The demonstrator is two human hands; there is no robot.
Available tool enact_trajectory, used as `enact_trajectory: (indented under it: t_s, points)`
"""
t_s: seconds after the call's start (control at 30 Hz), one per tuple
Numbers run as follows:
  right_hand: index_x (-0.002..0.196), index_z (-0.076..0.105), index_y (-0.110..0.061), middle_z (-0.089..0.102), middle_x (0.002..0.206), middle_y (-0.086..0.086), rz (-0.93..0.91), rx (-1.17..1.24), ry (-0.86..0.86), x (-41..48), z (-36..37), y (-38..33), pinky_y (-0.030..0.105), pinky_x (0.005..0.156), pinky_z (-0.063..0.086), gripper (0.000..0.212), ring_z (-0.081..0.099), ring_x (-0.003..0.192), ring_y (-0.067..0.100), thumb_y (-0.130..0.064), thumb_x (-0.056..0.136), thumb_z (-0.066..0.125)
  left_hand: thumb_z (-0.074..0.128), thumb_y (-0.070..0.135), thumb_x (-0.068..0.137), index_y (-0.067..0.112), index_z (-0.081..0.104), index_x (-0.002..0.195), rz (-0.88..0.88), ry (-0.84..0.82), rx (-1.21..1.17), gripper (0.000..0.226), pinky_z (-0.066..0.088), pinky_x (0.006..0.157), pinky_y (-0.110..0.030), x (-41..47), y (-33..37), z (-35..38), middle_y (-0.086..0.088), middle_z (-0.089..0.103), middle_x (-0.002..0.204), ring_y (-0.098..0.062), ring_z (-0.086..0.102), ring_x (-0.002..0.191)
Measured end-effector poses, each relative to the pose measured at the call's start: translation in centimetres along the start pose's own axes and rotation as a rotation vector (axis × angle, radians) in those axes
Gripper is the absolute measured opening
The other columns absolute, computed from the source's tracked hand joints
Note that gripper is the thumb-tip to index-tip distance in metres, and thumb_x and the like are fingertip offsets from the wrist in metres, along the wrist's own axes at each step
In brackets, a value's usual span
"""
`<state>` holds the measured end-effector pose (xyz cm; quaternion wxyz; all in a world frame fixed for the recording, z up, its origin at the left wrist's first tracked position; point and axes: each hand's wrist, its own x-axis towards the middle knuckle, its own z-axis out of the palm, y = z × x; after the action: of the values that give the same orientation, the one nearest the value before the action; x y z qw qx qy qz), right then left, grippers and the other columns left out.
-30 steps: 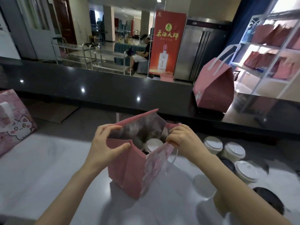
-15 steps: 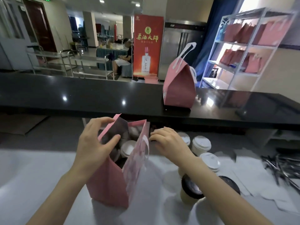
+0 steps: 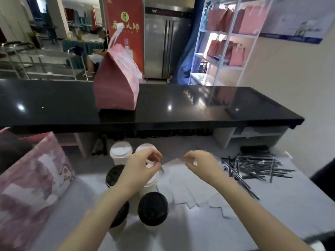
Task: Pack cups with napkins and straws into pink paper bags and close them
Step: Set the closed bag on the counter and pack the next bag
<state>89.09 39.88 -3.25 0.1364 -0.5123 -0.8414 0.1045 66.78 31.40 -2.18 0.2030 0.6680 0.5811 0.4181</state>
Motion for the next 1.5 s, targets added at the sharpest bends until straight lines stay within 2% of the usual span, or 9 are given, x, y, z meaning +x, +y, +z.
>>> enact_trajectory:
  t_s: [0.33,0.47,0.6,0.7,0.9,1.03,1.2,1.37,1.5]
  points:
    - [0.133,0.05,-0.025,0.054,0.13,0.0,0.212,0.025,-0.242,-1.5,4.8,13.2,0.036,0.099,0.041,0.053,0.049,0.121,0.021,-0.033,0.083,0.068,0.071,0.029,0.078,0.023,0.062,0.118,-0.257,-0.462,0.235,0.041,0.05,0.087,-0.028,6.5,-2.8,15.6,0.011,0.064,0.103,-0.009,0.06,0.102]
    - [0.14,0.041,-0.027,0.044,0.141,-0.002,0.125,-0.038,-0.274,-0.2,7.3,14.3,0.036,0.1,0.039,0.062,0.041,0.125,0.024,-0.031,0.084,0.066,0.069,0.038,0.078,0.019,0.054,0.131,-0.298,-0.528,0.449,0.059,0.047,0.091,-0.032,8.3,-4.8,19.3,0.0,0.058,0.126,-0.02,0.054,0.116]
    - [0.143,0.036,-0.027,0.042,0.143,-0.003,-0.024,-0.121,-0.308,1.2,9.0,14.5,0.035,0.106,0.029,0.067,0.036,0.129,0.023,-0.021,0.081,0.062,0.069,0.041,0.075,0.022,0.06,0.12,-0.247,-0.553,0.664,0.05,0.044,0.081,-0.032,9.1,-5.7,21.0,-0.002,0.058,0.117,-0.024,0.054,0.109]
    - [0.138,0.043,-0.027,0.046,0.13,0.001,-0.057,-0.143,-0.278,1.9,9.7,14.5,0.033,0.106,0.024,0.063,0.039,0.122,0.024,-0.02,0.078,0.063,0.072,0.035,0.073,0.026,0.062,0.11,-0.234,-0.523,0.669,0.039,0.039,0.078,-0.03,9.3,-6.0,21.3,0.003,0.056,0.111,-0.021,0.055,0.105]
    - [0.104,0.068,-0.023,0.055,0.106,-0.001,-0.009,0.006,-0.163,2.6,9.1,14.6,0.027,0.087,0.029,0.025,0.048,0.103,0.021,-0.021,0.08,0.059,0.074,0.027,0.068,0.027,0.06,0.08,-0.212,-0.471,0.454,0.018,0.046,0.071,-0.03,9.9,-5.8,20.3,0.006,0.058,0.091,-0.017,0.058,0.089]
    - [0.087,0.067,-0.024,0.067,0.09,-0.004,0.066,0.137,-0.152,2.2,7.9,14.8,0.029,0.072,0.037,0.011,0.058,0.09,0.019,-0.022,0.077,0.063,0.076,0.027,0.068,0.027,0.064,0.093,-0.167,-0.505,0.319,0.027,0.048,0.079,-0.032,9.5,-5.6,19.4,0.012,0.06,0.097,-0.009,0.054,0.094]
    - [0.089,0.072,-0.023,0.072,0.088,-0.005,0.188,0.343,-0.132,1.6,5.8,15.1,0.032,0.077,0.048,0.017,0.061,0.086,0.014,-0.015,0.074,0.07,0.07,0.02,0.072,0.028,0.064,0.085,-0.163,-0.477,0.272,0.016,0.05,0.077,-0.035,9.2,-5.0,18.8,0.013,0.065,0.086,-0.007,0.058,0.084]
    - [0.08,0.074,-0.02,0.068,0.074,-0.011,0.188,0.485,-0.065,0.9,3.1,14.4,0.019,0.067,0.042,0.012,0.059,0.074,0.006,-0.01,0.073,0.073,0.078,0.024,0.073,0.033,0.067,0.088,-0.141,-0.381,0.104,0.02,0.038,0.073,-0.008,9.2,-3.8,17.7,0.025,0.065,0.084,0.006,0.057,0.087]
    - [0.077,0.073,-0.026,0.066,0.069,-0.012,0.147,0.566,0.032,1.3,0.3,11.7,0.016,0.062,0.041,0.016,0.056,0.066,0.001,-0.012,0.072,0.077,0.074,0.017,0.078,0.031,0.064,0.074,-0.121,-0.204,0.037,0.018,0.04,0.062,-0.013,9.1,-2.1,14.7,0.016,0.066,0.071,-0.002,0.059,0.069]
